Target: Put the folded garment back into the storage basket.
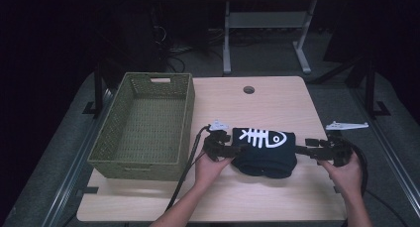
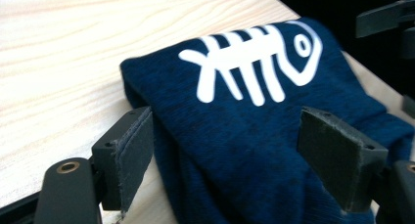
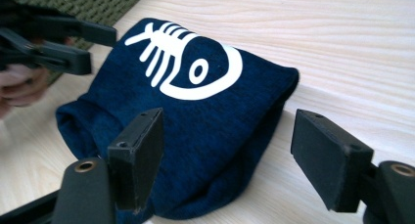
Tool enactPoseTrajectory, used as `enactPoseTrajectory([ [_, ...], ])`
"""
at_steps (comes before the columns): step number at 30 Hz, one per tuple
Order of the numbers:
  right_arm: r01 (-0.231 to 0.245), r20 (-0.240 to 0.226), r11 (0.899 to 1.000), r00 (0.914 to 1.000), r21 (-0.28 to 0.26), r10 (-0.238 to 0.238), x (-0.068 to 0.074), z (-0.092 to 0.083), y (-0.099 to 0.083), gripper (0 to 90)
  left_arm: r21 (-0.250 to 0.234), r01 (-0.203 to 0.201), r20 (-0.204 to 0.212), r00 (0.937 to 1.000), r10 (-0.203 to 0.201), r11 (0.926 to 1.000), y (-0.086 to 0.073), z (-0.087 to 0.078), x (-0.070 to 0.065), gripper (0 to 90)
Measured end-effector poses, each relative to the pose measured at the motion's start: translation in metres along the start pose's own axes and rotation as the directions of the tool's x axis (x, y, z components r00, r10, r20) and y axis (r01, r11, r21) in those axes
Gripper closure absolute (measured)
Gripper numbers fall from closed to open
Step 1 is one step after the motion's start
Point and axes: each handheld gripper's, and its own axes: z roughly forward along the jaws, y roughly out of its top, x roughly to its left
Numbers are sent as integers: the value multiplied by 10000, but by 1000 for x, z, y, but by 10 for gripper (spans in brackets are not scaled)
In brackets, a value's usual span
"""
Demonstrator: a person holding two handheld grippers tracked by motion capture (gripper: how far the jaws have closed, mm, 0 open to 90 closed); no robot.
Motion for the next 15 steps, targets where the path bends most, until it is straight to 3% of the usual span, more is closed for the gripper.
enactPoseTrajectory([
  [4,-165,-174,9998,9997,149,167,-3,10,0,292,101,597,-100,9982,-596,9982,-1,6,7,216],
  [12,-572,-208,9962,9981,660,587,-8,27,-2,311,584,905,-140,9959,-898,9942,-5,14,13,216],
  [15,-635,-186,9965,9977,545,646,-9,31,-4,331,610,935,-94,9956,-931,9938,-6,15,12,225],
])
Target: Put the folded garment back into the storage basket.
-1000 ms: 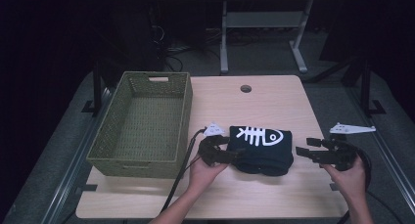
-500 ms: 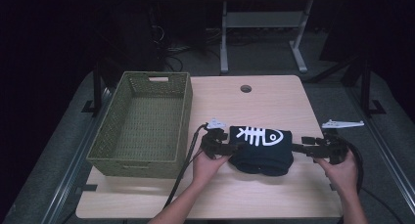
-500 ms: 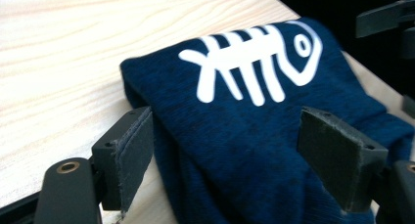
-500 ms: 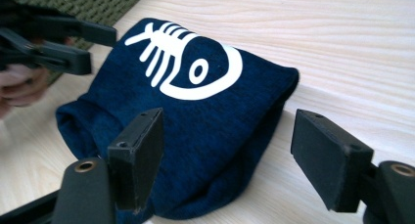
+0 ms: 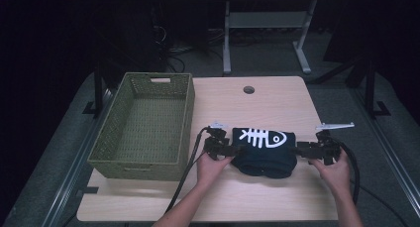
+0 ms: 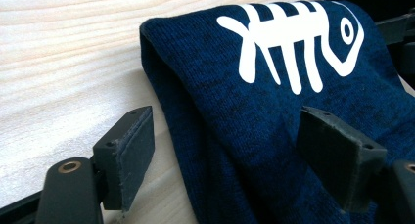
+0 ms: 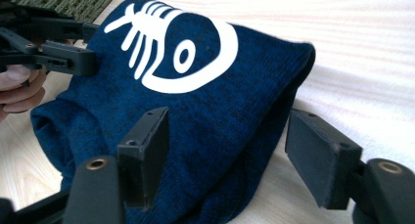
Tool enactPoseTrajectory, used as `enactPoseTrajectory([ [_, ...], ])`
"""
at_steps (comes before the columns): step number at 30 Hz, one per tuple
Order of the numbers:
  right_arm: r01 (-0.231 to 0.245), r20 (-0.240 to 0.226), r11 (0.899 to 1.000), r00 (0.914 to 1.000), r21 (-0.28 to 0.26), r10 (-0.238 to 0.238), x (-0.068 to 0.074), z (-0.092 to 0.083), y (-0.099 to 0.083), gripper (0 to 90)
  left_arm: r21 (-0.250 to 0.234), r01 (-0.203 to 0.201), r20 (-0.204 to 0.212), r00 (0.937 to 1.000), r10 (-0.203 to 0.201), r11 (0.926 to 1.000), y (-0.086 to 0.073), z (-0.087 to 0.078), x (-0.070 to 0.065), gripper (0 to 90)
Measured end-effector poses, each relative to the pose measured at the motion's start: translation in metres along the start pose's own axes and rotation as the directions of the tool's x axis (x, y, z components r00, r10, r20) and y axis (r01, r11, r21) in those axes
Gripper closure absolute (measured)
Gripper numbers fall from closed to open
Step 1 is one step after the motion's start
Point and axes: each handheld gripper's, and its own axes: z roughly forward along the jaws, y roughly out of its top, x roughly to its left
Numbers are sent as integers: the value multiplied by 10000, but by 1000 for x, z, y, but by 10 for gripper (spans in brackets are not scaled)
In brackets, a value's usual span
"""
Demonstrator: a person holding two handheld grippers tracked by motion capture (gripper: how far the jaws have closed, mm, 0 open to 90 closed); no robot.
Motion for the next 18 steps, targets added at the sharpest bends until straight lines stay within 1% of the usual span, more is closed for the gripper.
enactPoseTrajectory([
  [1,0,0,10000,10000,0,0,0,0,0,331,0,0,0,10000,0,10000,0,0,0,229],
  [2,-169,98,9998,9998,144,168,-3,4,-3,331,28,70,33,10000,-70,10000,0,1,0,233],
  [4,-254,85,9995,9996,167,253,-4,7,-5,341,164,81,72,9999,-83,9998,-1,2,0,249],
  [6,-165,55,9998,9999,134,164,-2,9,-6,345,208,41,65,10000,-42,9998,-2,3,0,253],
  [9,-159,128,9997,9998,204,157,0,13,-7,350,294,131,138,9998,-135,9995,-2,4,-2,268],
  [10,-226,97,9996,9997,165,224,0,14,-7,353,313,140,132,9998,-144,9994,-3,4,-2,271],
  [12,-220,163,9995,9996,217,216,2,15,-7,362,378,148,179,9997,-155,9992,-3,5,-2,284],
  [14,-306,279,9990,9992,328,297,2,17,-7,366,323,194,191,9996,-200,9993,-4,5,-2,295],
  [16,-332,310,9990,9990,314,323,2,18,-7,368,315,202,198,9996,-209,9993,-4,6,-2,297],
  [18,-347,266,9988,9991,338,338,2,19,-8,380,316,216,253,9994,-224,9993,-4,6,-2,313],
])
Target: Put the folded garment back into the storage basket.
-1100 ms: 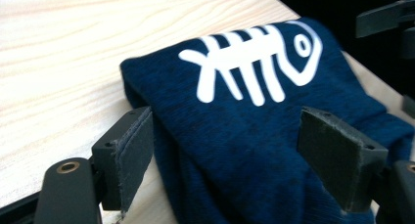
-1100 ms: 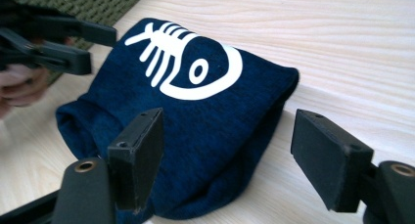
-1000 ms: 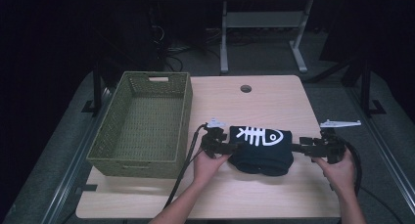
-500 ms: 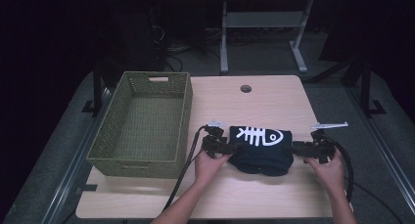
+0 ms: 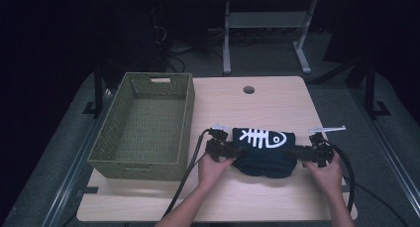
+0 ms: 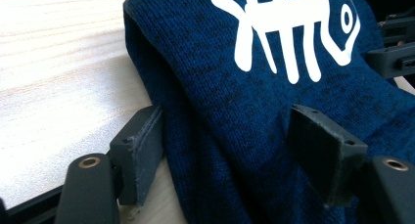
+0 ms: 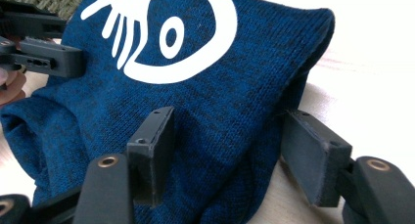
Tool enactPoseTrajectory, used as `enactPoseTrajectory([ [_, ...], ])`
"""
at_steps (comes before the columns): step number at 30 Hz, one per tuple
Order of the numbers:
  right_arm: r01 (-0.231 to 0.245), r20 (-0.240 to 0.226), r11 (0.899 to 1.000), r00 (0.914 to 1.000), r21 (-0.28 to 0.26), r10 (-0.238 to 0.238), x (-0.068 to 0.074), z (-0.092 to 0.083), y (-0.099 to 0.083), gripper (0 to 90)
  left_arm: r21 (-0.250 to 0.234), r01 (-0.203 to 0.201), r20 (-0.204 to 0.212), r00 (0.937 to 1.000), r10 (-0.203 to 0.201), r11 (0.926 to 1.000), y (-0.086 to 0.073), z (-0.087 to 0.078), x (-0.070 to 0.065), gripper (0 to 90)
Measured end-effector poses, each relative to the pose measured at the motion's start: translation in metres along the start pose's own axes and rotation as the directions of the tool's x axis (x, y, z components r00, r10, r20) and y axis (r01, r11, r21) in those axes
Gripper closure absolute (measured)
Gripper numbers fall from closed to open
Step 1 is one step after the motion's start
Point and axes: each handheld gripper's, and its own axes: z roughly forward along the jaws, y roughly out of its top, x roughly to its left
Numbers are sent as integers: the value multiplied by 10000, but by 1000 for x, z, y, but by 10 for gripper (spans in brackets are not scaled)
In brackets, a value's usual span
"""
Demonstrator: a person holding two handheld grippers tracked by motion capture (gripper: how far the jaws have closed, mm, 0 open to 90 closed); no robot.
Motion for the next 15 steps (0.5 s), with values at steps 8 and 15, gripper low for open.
enactPoseTrajectory([
  [8,-370,30,9993,9993,-109,370,-3,4,-5,445,38,39,225,9997,-40,10000,0,2,0,390],
  [15,-449,-12,9990,9990,2,449,4,9,-6,638,-23,310,723,9969,-308,9995,-1,3,0,575],
])
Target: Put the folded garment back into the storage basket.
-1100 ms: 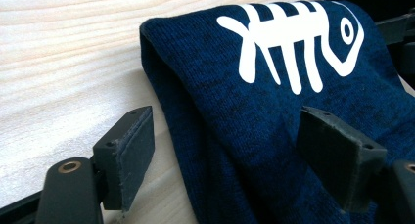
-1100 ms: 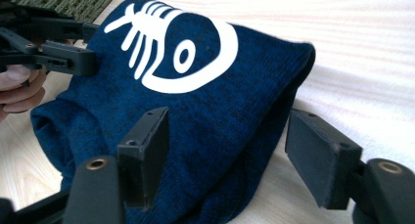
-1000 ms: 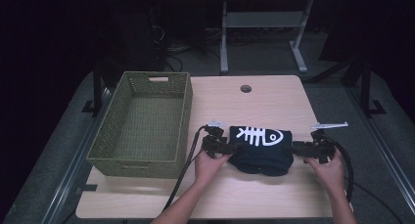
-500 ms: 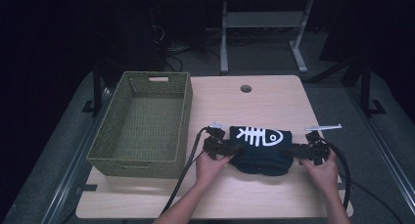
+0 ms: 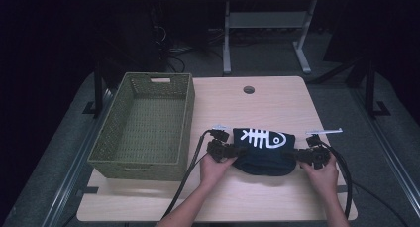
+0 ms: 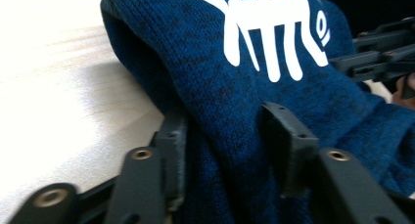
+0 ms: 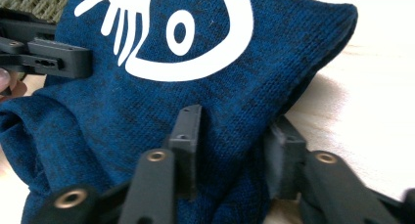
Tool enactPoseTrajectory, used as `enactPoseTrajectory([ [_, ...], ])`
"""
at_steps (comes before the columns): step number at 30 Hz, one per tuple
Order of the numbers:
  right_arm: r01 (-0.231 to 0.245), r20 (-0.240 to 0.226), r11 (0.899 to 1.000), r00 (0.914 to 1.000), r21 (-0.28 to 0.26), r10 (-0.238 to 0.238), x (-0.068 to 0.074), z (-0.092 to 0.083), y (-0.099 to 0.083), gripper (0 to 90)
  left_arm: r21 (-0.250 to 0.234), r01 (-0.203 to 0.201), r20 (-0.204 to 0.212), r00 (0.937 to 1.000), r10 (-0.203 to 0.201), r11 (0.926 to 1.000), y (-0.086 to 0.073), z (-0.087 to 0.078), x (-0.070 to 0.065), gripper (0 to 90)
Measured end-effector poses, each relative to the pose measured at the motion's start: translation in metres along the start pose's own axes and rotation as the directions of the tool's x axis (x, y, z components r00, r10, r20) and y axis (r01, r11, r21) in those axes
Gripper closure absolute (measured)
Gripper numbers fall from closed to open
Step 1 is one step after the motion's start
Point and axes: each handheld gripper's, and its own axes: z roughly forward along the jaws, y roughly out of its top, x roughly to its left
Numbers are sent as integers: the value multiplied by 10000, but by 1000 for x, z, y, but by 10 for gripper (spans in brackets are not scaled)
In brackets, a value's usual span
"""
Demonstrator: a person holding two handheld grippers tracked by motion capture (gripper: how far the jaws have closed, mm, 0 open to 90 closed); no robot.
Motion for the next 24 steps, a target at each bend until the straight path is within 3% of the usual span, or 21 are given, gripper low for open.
enactPoseTrajectory([
  [5,-183,-162,9998,9997,-103,182,2,-2,0,721,-9,221,288,9993,-220,9998,1,-2,3,667],
  [12,-230,-621,9994,9978,-245,215,9,-12,4,733,-58,594,615,9964,-589,9982,2,-6,3,696],
  [24,-289,-989,9961,9949,-834,206,21,-36,11,736,-446,517,1023,9936,-469,9977,12,-23,-8,698],
])
